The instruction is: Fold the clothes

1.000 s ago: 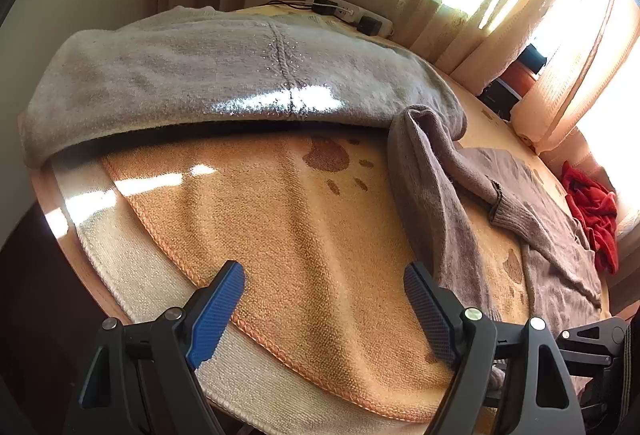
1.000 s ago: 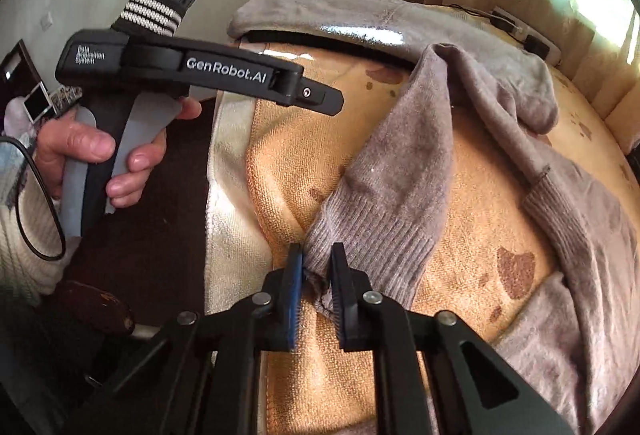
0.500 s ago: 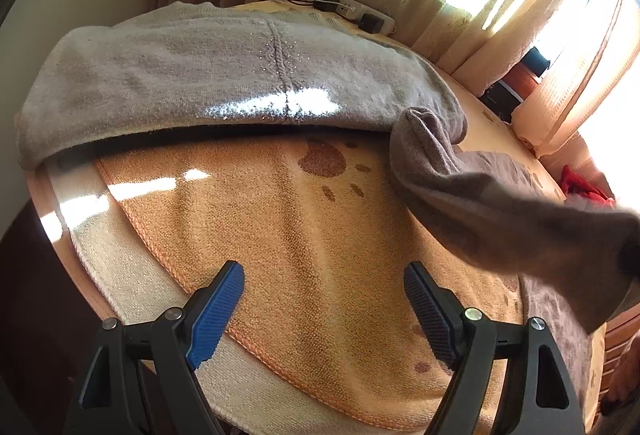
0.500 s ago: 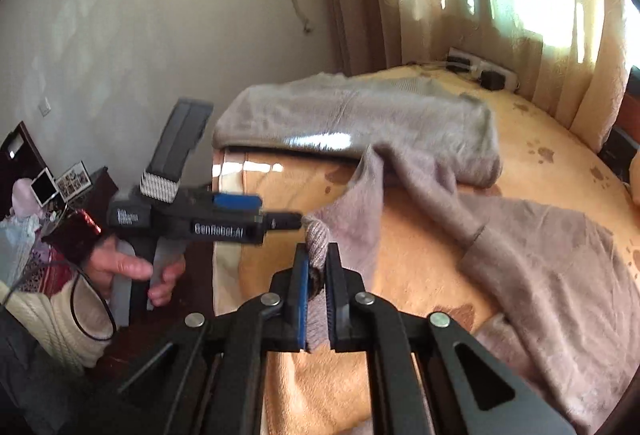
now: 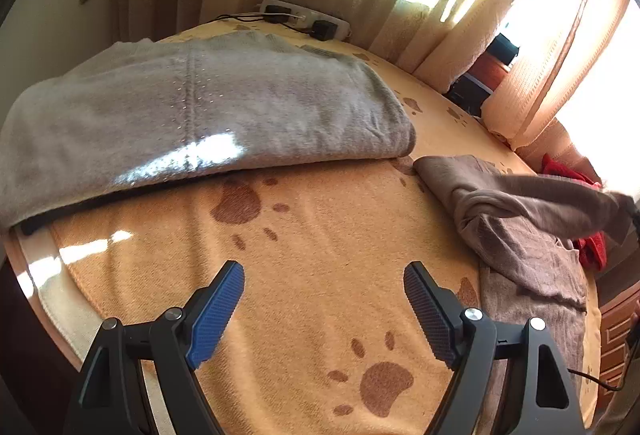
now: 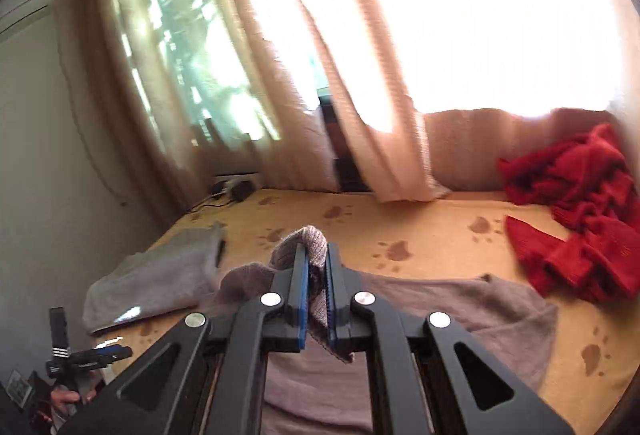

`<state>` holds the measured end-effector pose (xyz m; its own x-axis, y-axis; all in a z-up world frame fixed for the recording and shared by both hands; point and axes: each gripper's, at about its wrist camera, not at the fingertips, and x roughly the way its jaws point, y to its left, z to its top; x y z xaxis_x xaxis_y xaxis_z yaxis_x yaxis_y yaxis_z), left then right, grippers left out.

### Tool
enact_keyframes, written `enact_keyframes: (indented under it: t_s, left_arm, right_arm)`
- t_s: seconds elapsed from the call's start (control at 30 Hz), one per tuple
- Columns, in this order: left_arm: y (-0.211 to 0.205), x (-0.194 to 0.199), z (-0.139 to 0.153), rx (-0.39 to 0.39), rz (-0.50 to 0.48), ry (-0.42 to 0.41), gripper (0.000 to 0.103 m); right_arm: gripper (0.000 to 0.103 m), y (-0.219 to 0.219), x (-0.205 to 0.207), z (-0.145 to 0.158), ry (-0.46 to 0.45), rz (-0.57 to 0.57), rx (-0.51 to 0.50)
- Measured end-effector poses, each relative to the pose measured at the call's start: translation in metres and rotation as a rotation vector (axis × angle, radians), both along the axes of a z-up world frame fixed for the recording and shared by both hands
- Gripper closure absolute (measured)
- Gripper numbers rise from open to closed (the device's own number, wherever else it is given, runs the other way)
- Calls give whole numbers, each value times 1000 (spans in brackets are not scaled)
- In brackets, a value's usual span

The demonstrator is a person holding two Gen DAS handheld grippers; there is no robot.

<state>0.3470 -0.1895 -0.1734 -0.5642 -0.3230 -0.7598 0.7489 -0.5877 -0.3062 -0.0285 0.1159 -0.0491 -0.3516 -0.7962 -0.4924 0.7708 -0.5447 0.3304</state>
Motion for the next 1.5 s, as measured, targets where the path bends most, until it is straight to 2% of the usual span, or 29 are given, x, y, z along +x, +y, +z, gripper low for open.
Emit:
enact_keyframes:
  t_s: [0.1, 0.27, 0.43, 0.53, 0.57, 0.6, 0.63, 0.7, 0.73, 0.83, 0.9, 0.97, 1.03, 1.07, 1.1, 1.2, 1.3, 1.43, 1.5]
  left_arm:
    - [3, -30, 4, -17, -36, -18, 19]
    - [15, -92, 14, -64, -117, -49, 19]
    - [27, -153, 18, -116, -187, -90, 19]
    - [34, -188, 6, -184, -205, -174, 19]
    - [35, -196, -1, -192, -207, -209, 19]
    - [35, -201, -9, -183, -206, -234, 19]
    - [35, -206, -17, -175, -204, -257, 19]
    - [32, -205, -23, -162, -186, -246, 19]
    - [30, -204, -26, -156, -176, -242, 19]
    - [23, -201, -28, -170, -122, -257, 19]
    - [21, -200, -32, -214, -87, -288, 19]
    - [22, -199, -35, -236, -91, -289, 19]
    - [25, -199, -37, -224, -114, -275, 19]
    - [27, -199, -37, -221, -126, -270, 19]
    - [30, -199, -36, -226, -141, -266, 19]
    - [40, -201, -31, -259, -183, -256, 19]
    - [49, -203, -25, -298, -209, -243, 19]
    - [56, -201, -17, -309, -228, -207, 19]
    - [56, -200, -15, -288, -243, -182, 19]
  right_arm:
    - [95, 38, -33, -39, -91, -98, 74]
    - [95, 65, -59, -94, -205, -125, 127]
    - [95, 85, -72, -99, -229, -144, 66]
    - [92, 96, -87, -102, -242, -190, 71]
    - [88, 99, -92, -105, -252, -206, 81]
    - [71, 102, -98, -107, -261, -222, 91]
    - [61, 105, -101, -112, -272, -228, 95]
    - [15, 112, -105, -123, -294, -232, 100]
    - [12, 116, -105, -126, -293, -234, 93]
    - [12, 120, -107, -131, -287, -231, 93]
    - [12, 118, -109, -133, -285, -226, 107]
    - [13, 111, -113, -137, -285, -217, 134]
    - [23, 101, -115, -142, -288, -193, 167]
    - [38, 96, -115, -145, -289, -178, 184]
    - [47, 91, -115, -148, -287, -167, 200]
    - [49, 81, -108, -149, -235, -159, 243]
    - [49, 80, -108, -150, -236, -160, 243]
    - [49, 81, -109, -150, -242, -160, 237]
    - [49, 81, -108, -150, -237, -159, 240]
